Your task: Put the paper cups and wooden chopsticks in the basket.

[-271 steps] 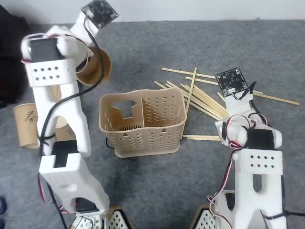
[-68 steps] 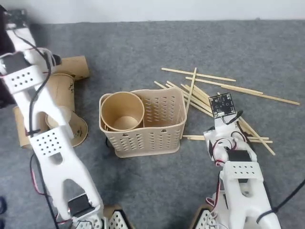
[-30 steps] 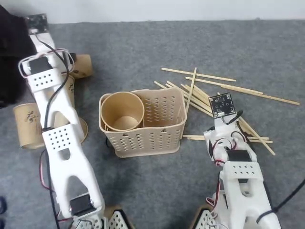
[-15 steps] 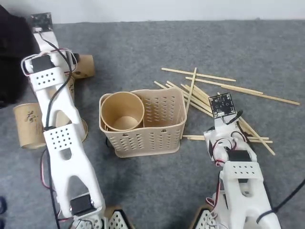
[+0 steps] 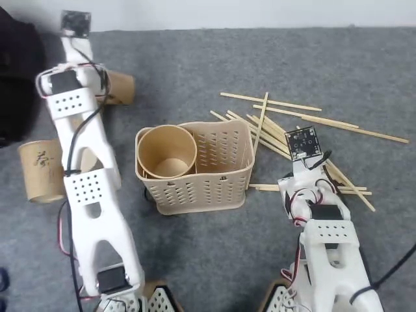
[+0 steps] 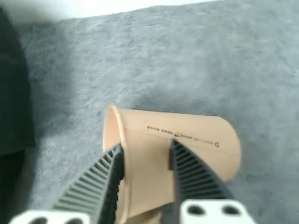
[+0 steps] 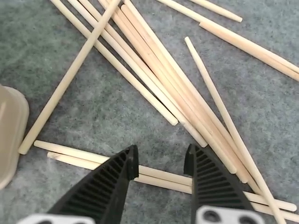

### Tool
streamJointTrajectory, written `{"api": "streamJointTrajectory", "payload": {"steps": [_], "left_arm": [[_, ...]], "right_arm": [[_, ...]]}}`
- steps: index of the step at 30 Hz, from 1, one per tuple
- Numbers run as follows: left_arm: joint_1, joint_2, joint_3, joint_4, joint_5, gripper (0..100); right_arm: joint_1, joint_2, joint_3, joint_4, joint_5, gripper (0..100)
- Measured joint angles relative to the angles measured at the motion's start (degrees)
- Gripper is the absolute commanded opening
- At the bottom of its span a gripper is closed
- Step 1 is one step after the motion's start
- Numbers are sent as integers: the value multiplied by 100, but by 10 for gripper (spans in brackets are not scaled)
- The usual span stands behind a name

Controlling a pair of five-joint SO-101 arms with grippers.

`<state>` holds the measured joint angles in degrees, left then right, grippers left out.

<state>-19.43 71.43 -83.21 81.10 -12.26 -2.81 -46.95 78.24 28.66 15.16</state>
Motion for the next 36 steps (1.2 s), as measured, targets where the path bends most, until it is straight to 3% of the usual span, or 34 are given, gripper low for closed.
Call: {"api": "streamJointTrajectory", "payload": {"steps": [13,19,28,30,34,36], "left_arm": [[923,70,-800,1389,-457,13],[897,387,-677,1732,-580,17],[897,396,-791,1767,-598,172],[905,396,-976,1776,-598,158],[923,396,-1020,1776,-615,3],[914,457,-1020,1723,-615,13]], "right_arm": [[-9,0,0,0,0,180],[-18,0,0,0,0,180],[-18,0,0,0,0,180],[-18,0,0,0,0,180],[0,0,0,0,0,180],[0,0,0,0,0,180]]}}
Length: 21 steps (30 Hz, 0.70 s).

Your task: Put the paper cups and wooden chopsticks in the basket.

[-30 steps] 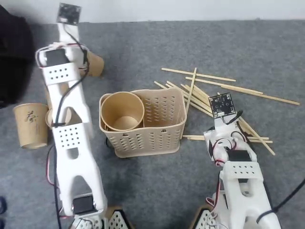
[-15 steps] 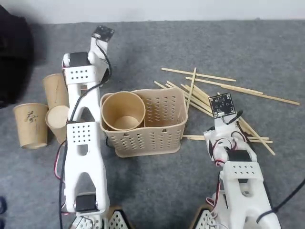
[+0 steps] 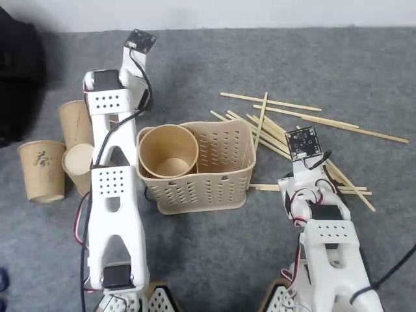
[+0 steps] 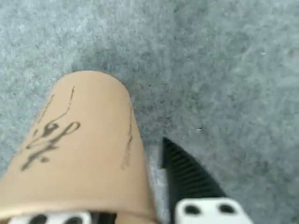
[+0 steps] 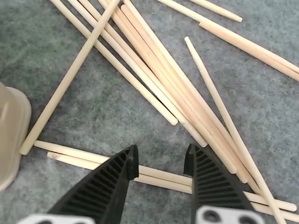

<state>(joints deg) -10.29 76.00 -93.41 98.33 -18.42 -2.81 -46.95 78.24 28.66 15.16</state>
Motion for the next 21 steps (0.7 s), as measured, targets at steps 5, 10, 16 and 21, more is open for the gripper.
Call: {"api": "streamJointTrajectory", "payload": {"steps": [5,10,16,21], "left_arm": [[-70,202,0,-457,0,10],[-255,202,0,-580,0,10],[-308,-141,0,-615,0,9],[-352,-545,0,-615,0,9]], "right_arm": [[-18,0,0,0,0,180],[0,0,0,0,0,180],[0,0,0,0,0,180],[-9,0,0,0,0,180]]}}
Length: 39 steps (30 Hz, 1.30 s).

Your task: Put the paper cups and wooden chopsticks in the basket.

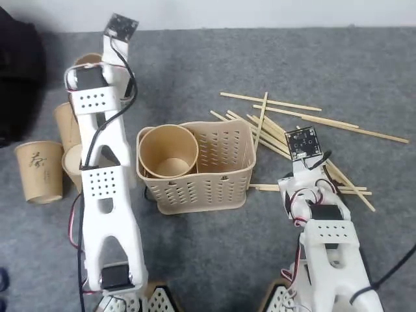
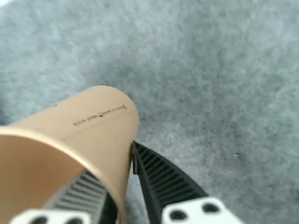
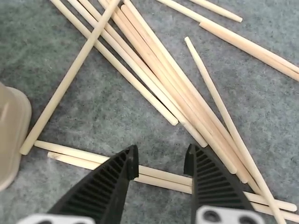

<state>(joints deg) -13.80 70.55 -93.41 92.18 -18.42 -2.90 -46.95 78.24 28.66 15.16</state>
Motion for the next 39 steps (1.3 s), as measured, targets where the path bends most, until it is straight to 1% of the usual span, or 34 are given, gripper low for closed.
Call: {"api": "streamJointTrajectory", "payload": {"steps": [6,8,11,12,16,19,23,31,36,39], "left_arm": [[-9,-712,0,123,-35,10],[0,-932,0,264,-334,10],[123,-1240,0,633,-1099,10],[167,-1354,0,677,-1213,10],[158,-1908,18,703,-1301,10],[185,-2523,334,712,-1301,10],[316,-3543,1301,721,-976,10],[782,-5873,3534,721,-659,10],[1108,-7103,5257,721,-615,10],[1354,-7798,6013,721,-615,10]], "right_arm": [[-9,0,0,0,0,180],[-9,0,0,0,0,180],[9,0,0,0,0,180],[9,0,0,0,0,180],[-9,0,0,0,0,180],[-9,0,0,0,0,180],[0,0,0,0,0,180],[-9,0,0,0,0,180],[9,0,0,0,0,180],[-9,0,0,0,0,180]]}}
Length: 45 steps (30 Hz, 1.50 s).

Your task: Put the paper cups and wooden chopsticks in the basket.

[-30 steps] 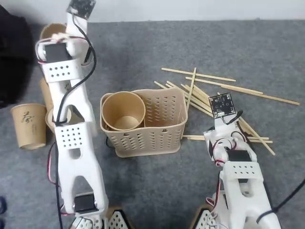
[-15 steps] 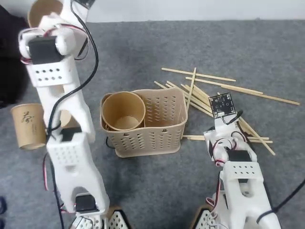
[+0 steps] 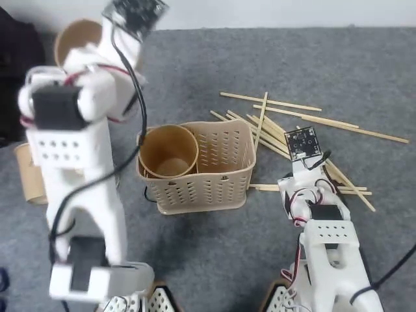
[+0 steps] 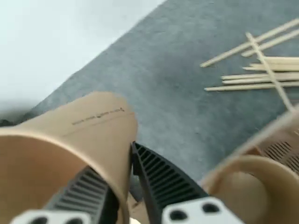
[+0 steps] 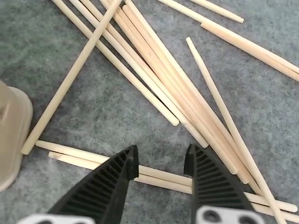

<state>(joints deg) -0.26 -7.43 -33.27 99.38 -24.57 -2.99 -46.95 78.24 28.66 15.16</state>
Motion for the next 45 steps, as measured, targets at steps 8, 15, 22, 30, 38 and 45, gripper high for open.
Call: {"api": "streamJointTrajectory", "payload": {"steps": [8,15,22,30,38,45], "left_arm": [[484,-1547,1459,0,0,10],[870,-2822,2884,0,0,10],[1213,-4123,3991,0,18,10],[1240,-4404,4659,0,18,10],[2145,-4422,4853,0,668,10],[2374,-4422,4765,0,791,10]], "right_arm": [[0,0,0,0,0,180],[18,0,0,0,0,180],[9,0,0,0,0,180],[18,0,0,0,0,180],[0,0,0,0,0,180],[9,0,0,0,0,180]]}}
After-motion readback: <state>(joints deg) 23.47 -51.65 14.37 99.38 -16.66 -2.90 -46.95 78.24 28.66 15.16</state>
